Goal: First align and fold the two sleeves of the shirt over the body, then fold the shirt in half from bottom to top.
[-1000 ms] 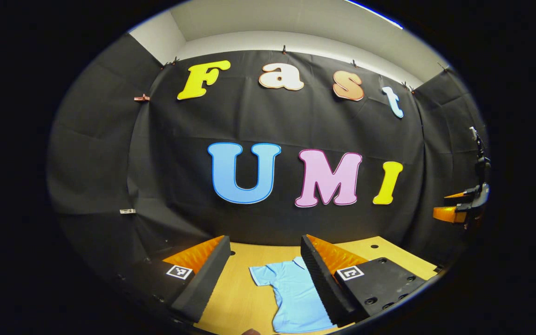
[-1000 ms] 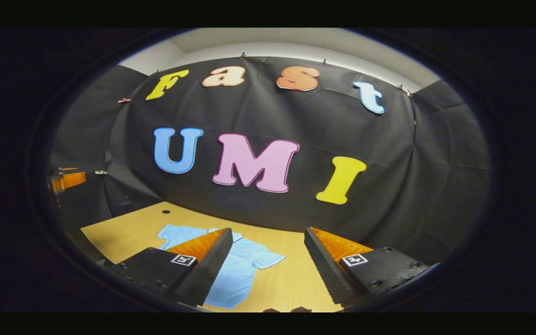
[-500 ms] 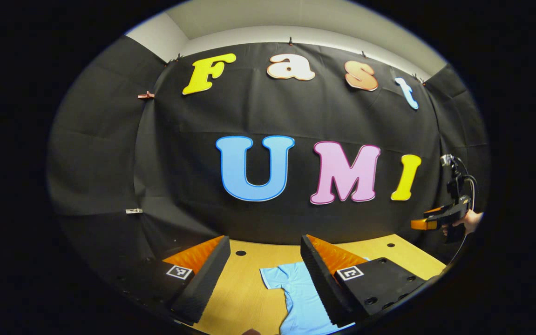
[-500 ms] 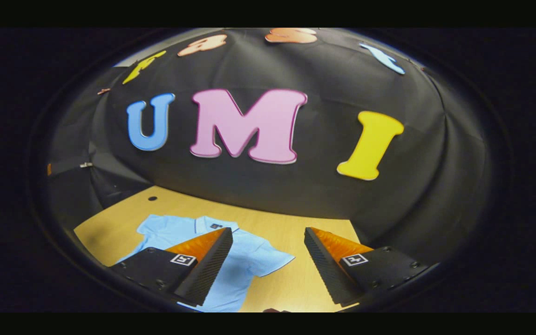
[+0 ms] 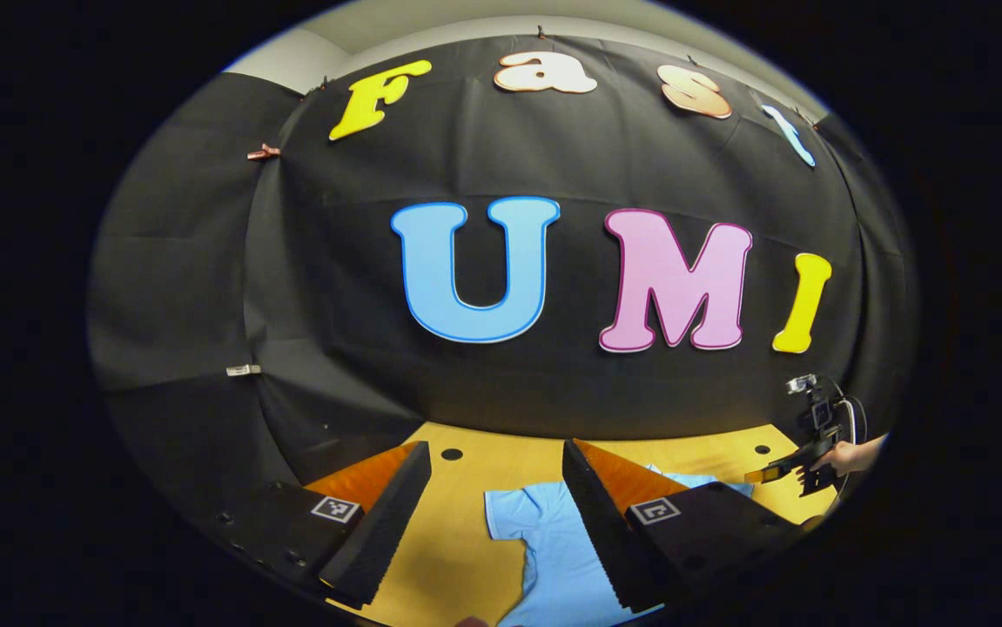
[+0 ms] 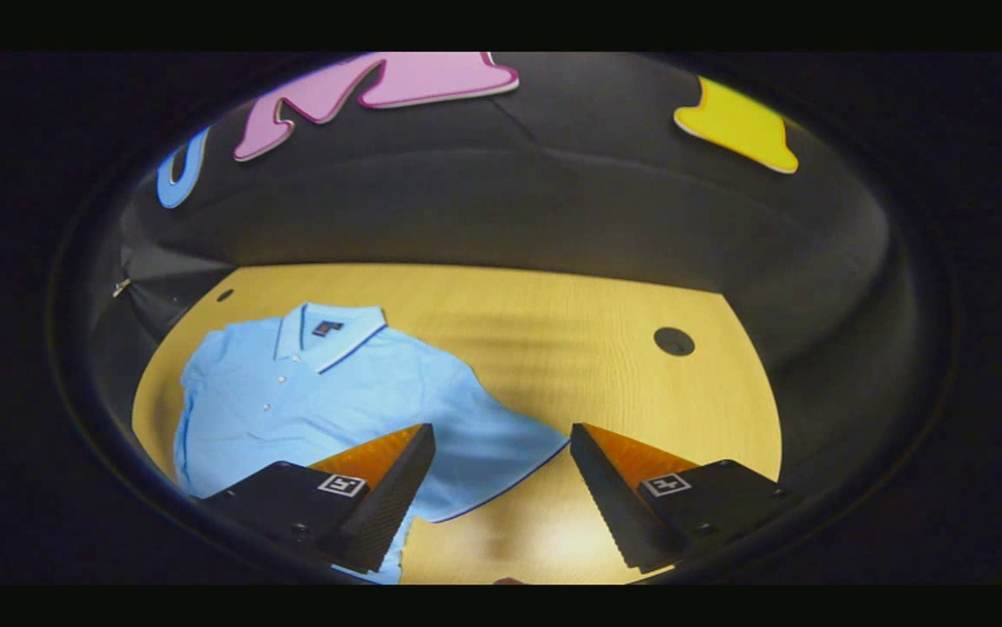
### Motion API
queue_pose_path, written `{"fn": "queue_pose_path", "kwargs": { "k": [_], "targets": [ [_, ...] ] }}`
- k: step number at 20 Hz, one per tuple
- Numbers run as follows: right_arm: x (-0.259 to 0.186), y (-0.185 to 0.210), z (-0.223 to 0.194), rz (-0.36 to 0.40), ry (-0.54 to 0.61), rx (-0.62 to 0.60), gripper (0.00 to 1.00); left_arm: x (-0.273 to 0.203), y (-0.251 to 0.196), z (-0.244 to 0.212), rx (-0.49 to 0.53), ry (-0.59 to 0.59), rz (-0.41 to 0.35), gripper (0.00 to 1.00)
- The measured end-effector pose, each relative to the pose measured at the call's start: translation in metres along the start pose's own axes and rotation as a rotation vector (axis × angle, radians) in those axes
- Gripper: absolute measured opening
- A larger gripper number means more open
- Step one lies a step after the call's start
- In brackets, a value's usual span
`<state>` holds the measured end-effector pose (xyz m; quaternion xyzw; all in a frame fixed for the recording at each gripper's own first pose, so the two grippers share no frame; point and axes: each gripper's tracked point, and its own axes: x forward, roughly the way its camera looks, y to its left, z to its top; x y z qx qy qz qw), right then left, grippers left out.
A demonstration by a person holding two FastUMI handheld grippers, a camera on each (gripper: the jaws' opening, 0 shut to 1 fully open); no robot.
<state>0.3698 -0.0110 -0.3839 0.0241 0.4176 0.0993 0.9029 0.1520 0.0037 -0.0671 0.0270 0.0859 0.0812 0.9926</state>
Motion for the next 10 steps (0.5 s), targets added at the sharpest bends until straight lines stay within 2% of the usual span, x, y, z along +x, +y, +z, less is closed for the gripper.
{"fn": "queue_pose_path", "kwargs": {
  "k": [1,4,6,7,8,10],
  "targets": [
    [0.009,-0.002,-0.002,-0.008,0.009,0.02,0.96,0.006,0.0,-0.005,0.004,0.017,-0.007,0.96],
    [0.031,-0.015,-0.017,-0.048,0.068,0.051,0.98,0.016,0.007,-0.017,0.027,0.068,-0.008,0.97],
    [0.04,-0.018,-0.032,-0.056,0.125,0.05,0.98,0.024,0.012,-0.016,0.038,0.062,-0.012,0.97],
    [0.039,-0.016,-0.024,-0.068,0.089,0.071,0.98,0.024,0.015,-0.017,0.044,0.062,-0.015,0.97],
    [0.045,-0.016,-0.031,-0.066,0.115,0.083,0.96,0.026,0.016,-0.018,0.052,0.066,-0.016,0.97],
    [0.044,-0.008,-0.028,-0.044,0.109,0.076,0.77,0.028,0.019,-0.022,0.058,0.074,-0.018,0.97]
  ]
}}
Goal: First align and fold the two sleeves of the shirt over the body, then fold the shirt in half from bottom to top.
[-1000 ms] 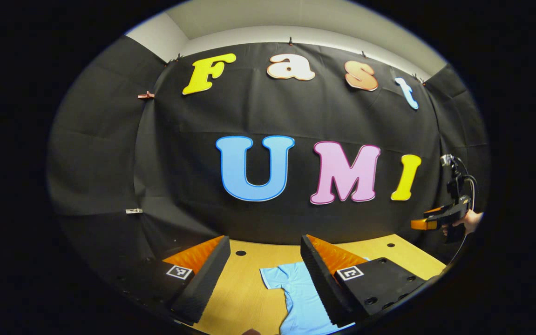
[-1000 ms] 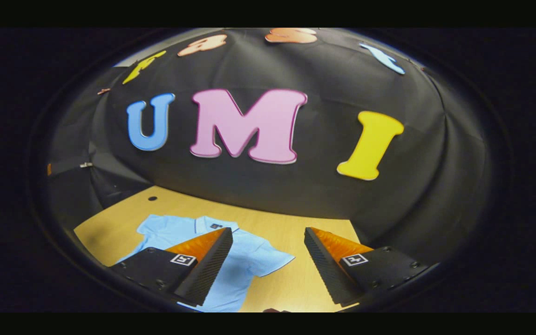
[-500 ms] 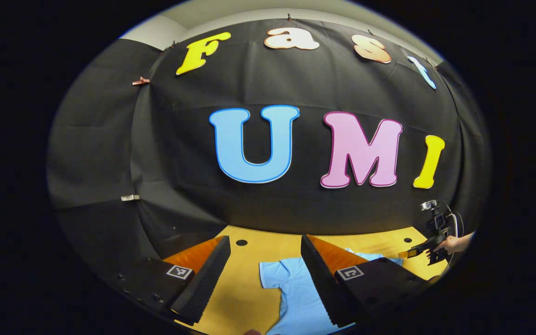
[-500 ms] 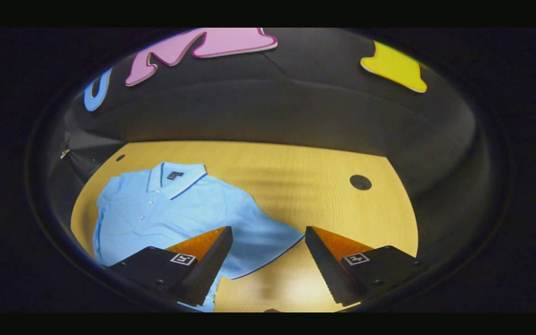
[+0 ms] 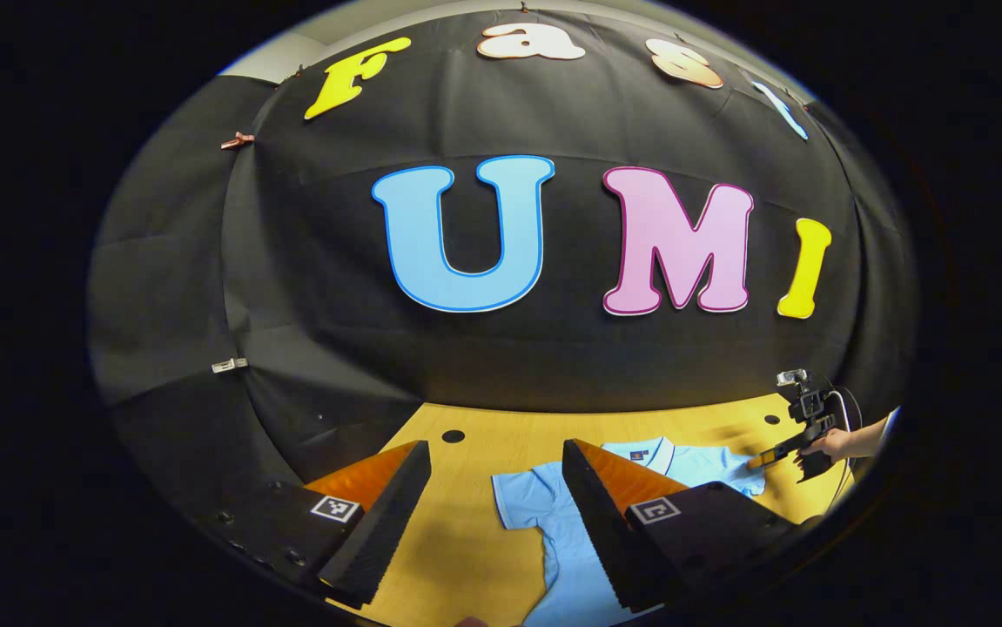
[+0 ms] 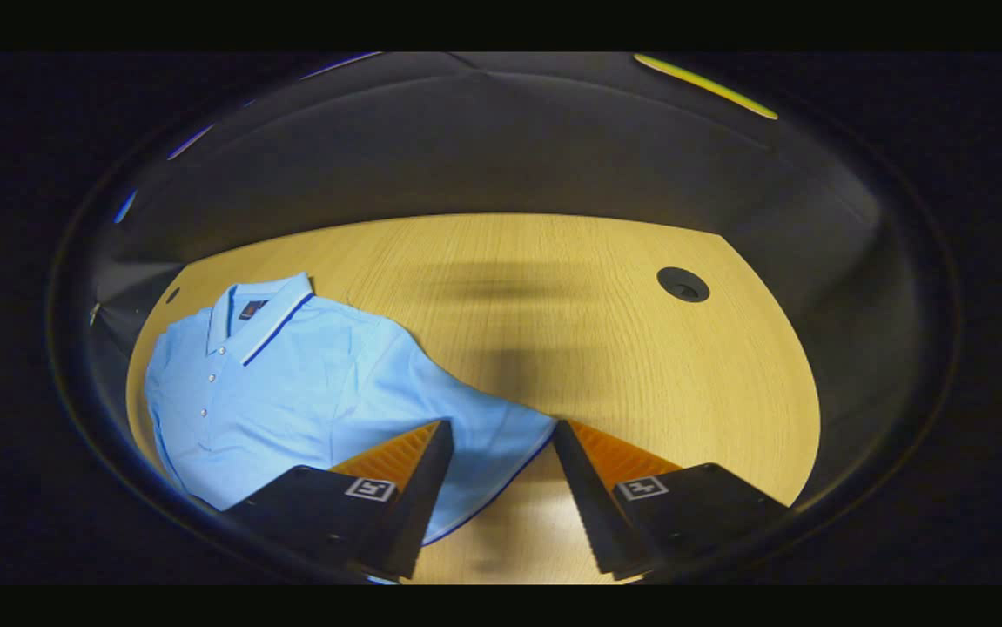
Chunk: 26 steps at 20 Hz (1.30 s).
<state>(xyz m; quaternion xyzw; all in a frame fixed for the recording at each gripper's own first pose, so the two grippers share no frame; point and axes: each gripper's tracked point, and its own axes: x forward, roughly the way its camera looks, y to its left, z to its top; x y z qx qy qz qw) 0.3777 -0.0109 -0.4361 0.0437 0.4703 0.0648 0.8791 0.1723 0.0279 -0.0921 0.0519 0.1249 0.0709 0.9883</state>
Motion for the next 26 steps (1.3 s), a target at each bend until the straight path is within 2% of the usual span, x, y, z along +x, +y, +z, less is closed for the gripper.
{"fn": "queue_pose_path", "kwargs": {
  "k": [2,3,4,7,8,9,11,12,14,15,17,19,22,24,25,26],
  "targets": [
    [0.002,0.008,0.003,0.006,-0.016,-0.027,0.27,0.002,0.001,-0.005,-0.015,0.012,-0.006,0.96],
    [0.003,0.009,0.005,-0.002,-0.02,-0.035,0.16,0.002,0.001,-0.007,-0.02,0.014,-0.006,0.97],
    [0.001,0.017,0.005,0.012,-0.016,-0.029,0.1,0.002,0.004,-0.006,-0.021,0.01,-0.006,0.97],
    [-0.018,0.047,0.027,0.102,-0.083,0.016,0.1,0.002,0.012,-0.006,-0.021,0.008,0.001,0.97],
    [-0.028,0.062,0.036,0.144,-0.113,0.03,0.14,0.002,0.016,-0.008,-0.03,0.01,0.007,0.97],
    [-0.04,0.083,0.044,0.202,-0.133,0.046,0.1,0.003,0.018,-0.01,-0.046,0.014,0.01,0.96],
    [-0.059,0.123,0.049,0.312,-0.146,0.059,0.1,0.004,0.024,-0.016,-0.079,0.028,0.021,0.96],
    [-0.061,0.135,0.048,0.337,-0.145,0.038,0.1,0.005,0.025,-0.02,-0.088,0.033,0.022,0.96],
    [-0.052,0.14,0.027,0.313,-0.086,-0.031,0.07,0.01,0.028,-0.031,-0.087,0.052,0.023,0.97],
    [-0.041,0.139,0.015,0.276,-0.053,-0.055,0.1,0.014,0.028,-0.038,-0.087,0.071,0.023,0.97],
    [-0.022,0.147,-0.012,0.274,0.022,-0.016,0.1,0.024,0.032,-0.053,-0.091,0.117,0.037,0.96],
    [-0.019,0.155,-0.011,0.31,-0.003,0.065,0.06,0.037,0.031,-0.066,-0.108,0.152,0.037,0.97],
    [-0.035,0.158,-0.011,0.353,-0.013,0.108,0.55,0.063,0.025,-0.086,-0.14,0.208,0.014,0.97],
    [-0.077,0.142,0.002,0.362,-0.096,0.102,0.94,0.118,0.019,-0.11,-0.119,0.275,-0.003,0.97],
    [-0.091,0.137,0.004,0.364,-0.121,0.105,0.96,0.135,0.015,-0.118,-0.122,0.302,-0.011,0.97],
    [-0.106,0.13,0.005,0.366,-0.142,0.111,0.89,0.155,0.01,-0.126,-0.125,0.329,-0.021,0.97]
  ]
}}
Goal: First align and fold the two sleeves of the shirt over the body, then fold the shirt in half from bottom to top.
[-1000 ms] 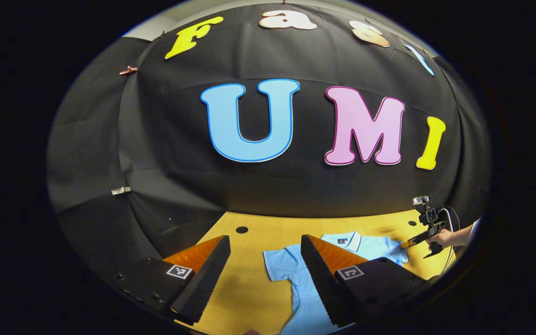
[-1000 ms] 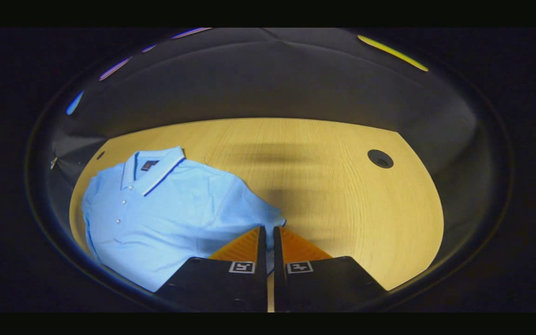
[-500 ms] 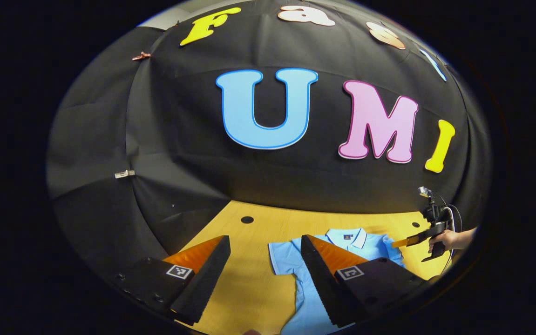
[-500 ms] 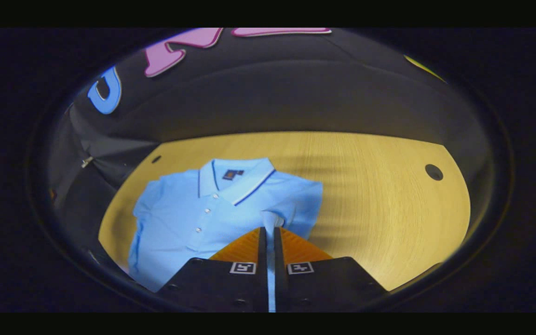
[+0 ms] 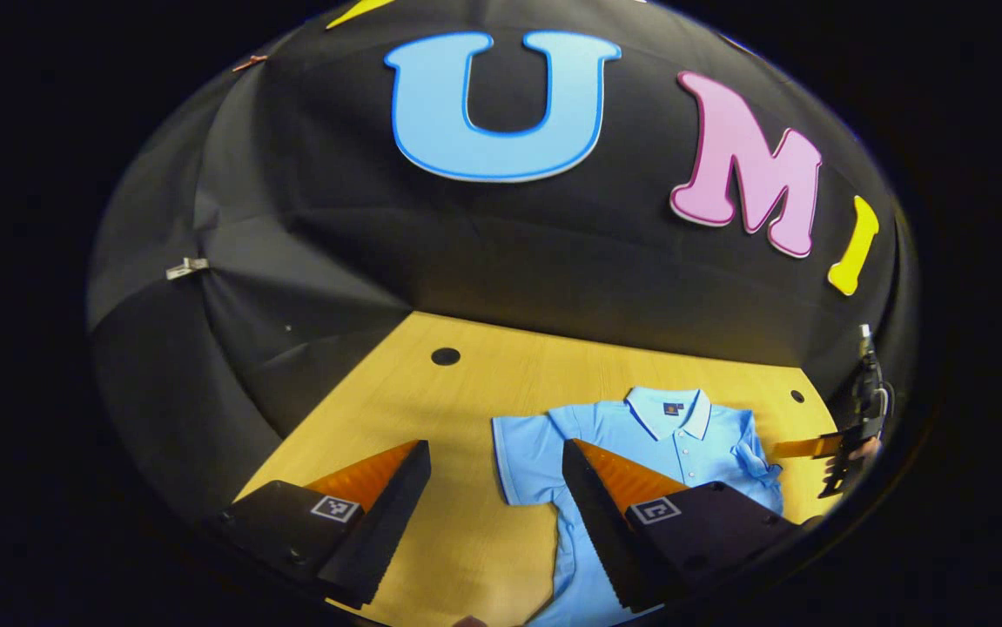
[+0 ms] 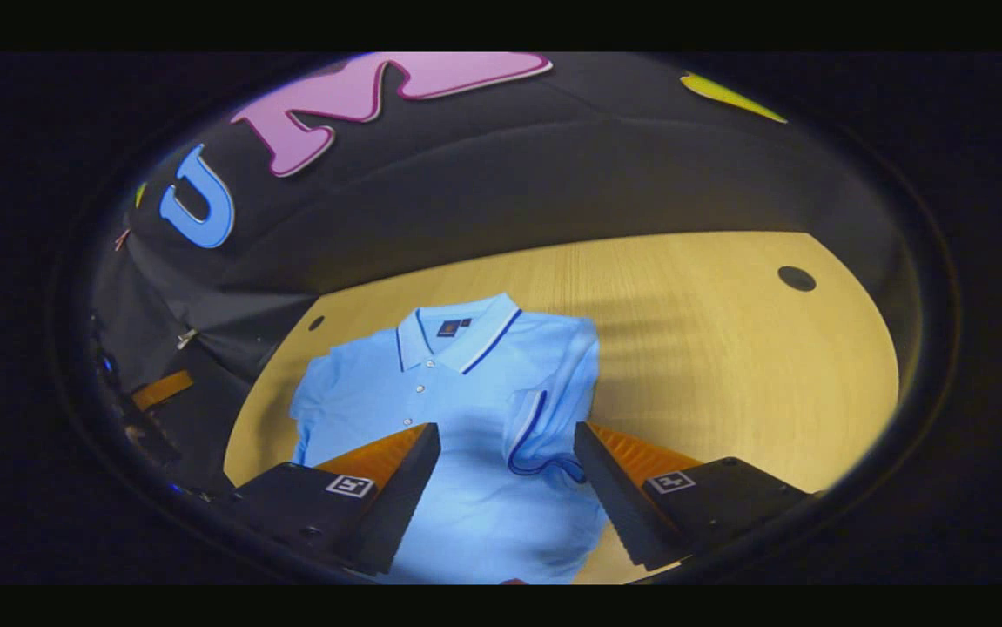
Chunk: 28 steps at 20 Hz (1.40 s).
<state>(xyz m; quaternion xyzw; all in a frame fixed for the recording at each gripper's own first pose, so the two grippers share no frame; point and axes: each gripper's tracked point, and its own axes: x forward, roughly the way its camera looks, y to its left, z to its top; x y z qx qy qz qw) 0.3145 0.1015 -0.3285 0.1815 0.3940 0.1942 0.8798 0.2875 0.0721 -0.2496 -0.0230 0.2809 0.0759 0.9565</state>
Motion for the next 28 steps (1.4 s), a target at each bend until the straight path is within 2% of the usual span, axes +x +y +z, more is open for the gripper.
{"fn": "queue_pose_path", "kwargs": {
  "k": [1,2,3,4,9,11,12,15,16,18,19,21,24,26,28],
  "targets": [
    [-0.016,-0.002,0.002,0.001,-0.018,0.004,0.97,0.022,-0.004,-0.003,0.002,0.026,-0.006,0.97],
    [-0.03,-0.005,0.003,-0.001,-0.032,0.011,0.89,0.045,-0.004,-0.01,0.008,0.07,0.002,0.97],
    [-0.058,-0.015,0.001,-0.008,-0.056,0.029,0.97,0.081,-0.004,-0.025,0.02,0.149,0.023,0.97],
    [-0.068,-0.021,-0.002,-0.019,-0.065,0.039,0.97,0.103,-0.001,-0.04,0.038,0.215,0.042,0.98],
    [-0.106,-0.057,-0.022,-0.087,-0.065,0.074,0.97,0.157,0.005,-0.081,0.121,0.372,0.1,0.95],
    [-0.113,-0.067,-0.026,-0.103,-0.063,0.088,0.97,0.16,-0.002,-0.097,0.113,0.427,0.078,0.95],
    [-0.116,-0.072,-0.027,-0.111,-0.063,0.097,0.97,0.166,-0.009,-0.094,0.097,0.4,0.046,0.93],
    [-0.116,-0.08,-0.029,-0.123,-0.062,0.114,0.97,0.167,-0.019,-0.095,0.124,0.404,0.017,0.5],
    [-0.116,-0.079,-0.03,-0.12,-0.059,0.117,0.97,0.168,-0.023,-0.094,0.126,0.397,0.01,0.25],
    [-0.115,-0.074,-0.03,-0.103,-0.057,0.114,0.97,0.167,-0.029,-0.089,0.127,0.377,0.001,0.1],
    [-0.114,-0.074,-0.03,-0.101,-0.057,0.108,0.97,0.163,-0.035,-0.082,0.118,0.354,-0.021,0.06],
    [-0.114,-0.073,-0.033,-0.099,-0.052,0.101,0.97,0.151,-0.056,-0.057,0.127,0.278,-0.106,0.06],
    [-0.114,-0.07,-0.034,-0.096,-0.051,0.088,0.97,0.122,-0.1,-0.025,0.22,0.202,-0.269,0.06],
    [-0.112,-0.065,-0.036,-0.088,-0.049,0.08,0.97,0.1,-0.138,-0.017,0.273,0.182,-0.395,0.06],
    [-0.109,-0.058,-0.039,-0.078,-0.047,0.082,0.97,0.089,-0.164,-0.037,0.285,0.245,-0.463,0.06]
  ]
}}
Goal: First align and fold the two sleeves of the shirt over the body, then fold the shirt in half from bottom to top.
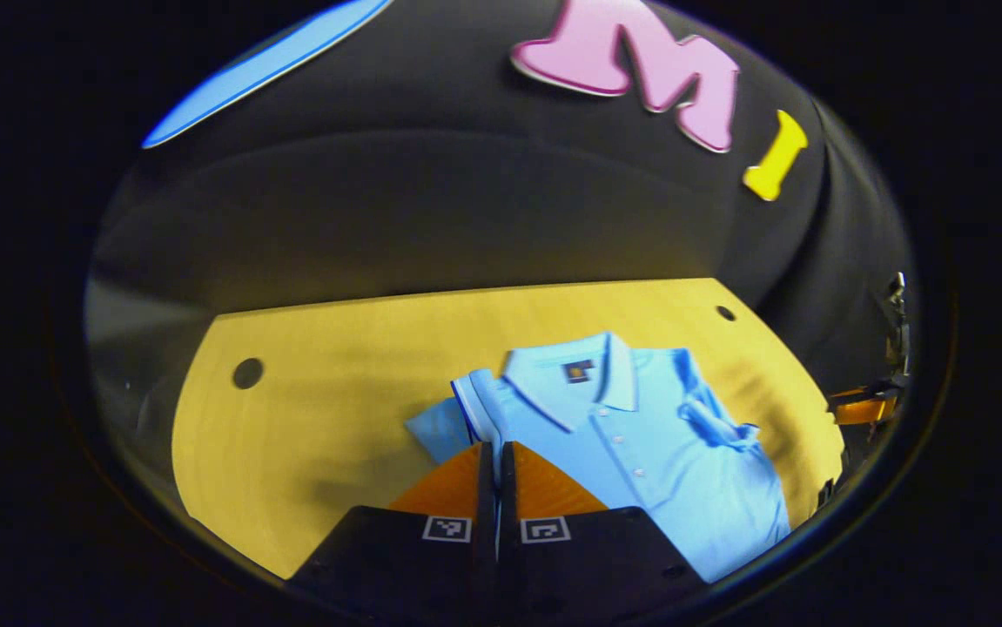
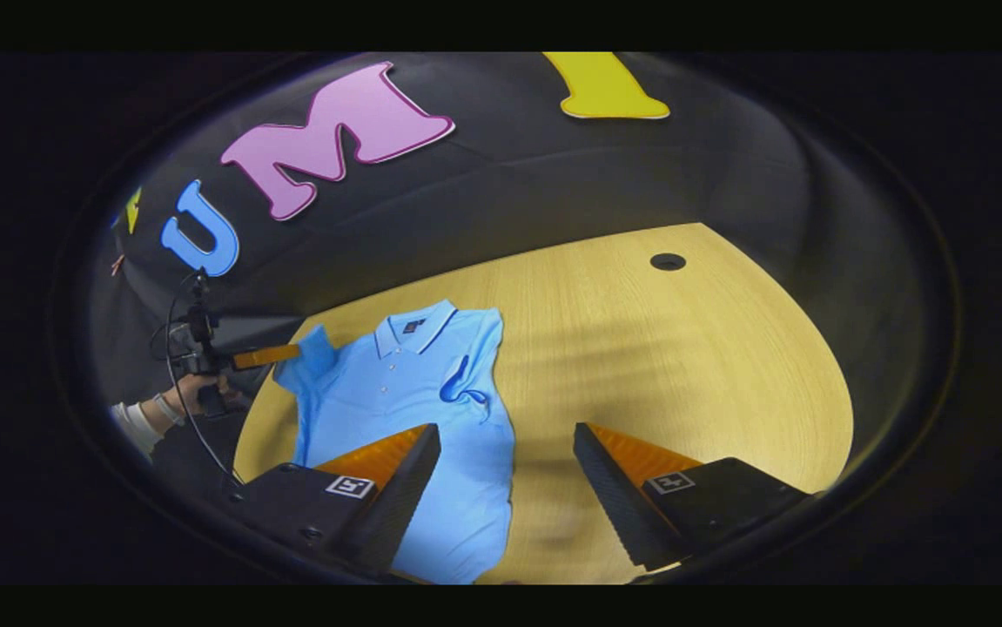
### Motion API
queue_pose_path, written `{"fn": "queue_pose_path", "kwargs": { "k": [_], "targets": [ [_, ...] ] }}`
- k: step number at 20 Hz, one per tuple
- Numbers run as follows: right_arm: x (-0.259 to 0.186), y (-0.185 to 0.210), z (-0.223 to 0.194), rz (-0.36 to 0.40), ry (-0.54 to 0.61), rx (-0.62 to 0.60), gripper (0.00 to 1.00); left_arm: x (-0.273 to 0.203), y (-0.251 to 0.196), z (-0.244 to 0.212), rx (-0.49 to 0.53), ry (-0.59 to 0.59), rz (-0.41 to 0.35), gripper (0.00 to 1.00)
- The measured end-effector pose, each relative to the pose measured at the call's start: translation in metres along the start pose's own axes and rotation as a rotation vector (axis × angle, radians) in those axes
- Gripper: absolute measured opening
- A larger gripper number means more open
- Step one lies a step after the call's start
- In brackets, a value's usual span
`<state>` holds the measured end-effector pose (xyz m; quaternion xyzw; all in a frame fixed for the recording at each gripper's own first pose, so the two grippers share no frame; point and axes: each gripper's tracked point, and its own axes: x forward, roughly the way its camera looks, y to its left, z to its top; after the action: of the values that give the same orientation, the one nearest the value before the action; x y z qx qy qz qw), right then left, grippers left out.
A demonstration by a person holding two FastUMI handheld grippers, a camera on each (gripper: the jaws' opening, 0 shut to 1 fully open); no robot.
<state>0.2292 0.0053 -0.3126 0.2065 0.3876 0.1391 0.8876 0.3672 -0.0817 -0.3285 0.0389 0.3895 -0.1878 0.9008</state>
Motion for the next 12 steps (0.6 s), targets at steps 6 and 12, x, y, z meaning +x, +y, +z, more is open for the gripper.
{"fn": "queue_pose_path", "kwargs": {
  "k": [6,12],
  "targets": [
    [0.0,0.004,-0.025,-0.002,0.043,-0.027,0.97,0.034,-0.006,-0.059,0.015,0.222,0.081,0.89],
    [-0.025,0.013,-0.055,-0.004,0.071,0.005,0.97,-0.073,-0.012,-0.067,-0.069,0.14,0.016,0.91]
  ]
}}
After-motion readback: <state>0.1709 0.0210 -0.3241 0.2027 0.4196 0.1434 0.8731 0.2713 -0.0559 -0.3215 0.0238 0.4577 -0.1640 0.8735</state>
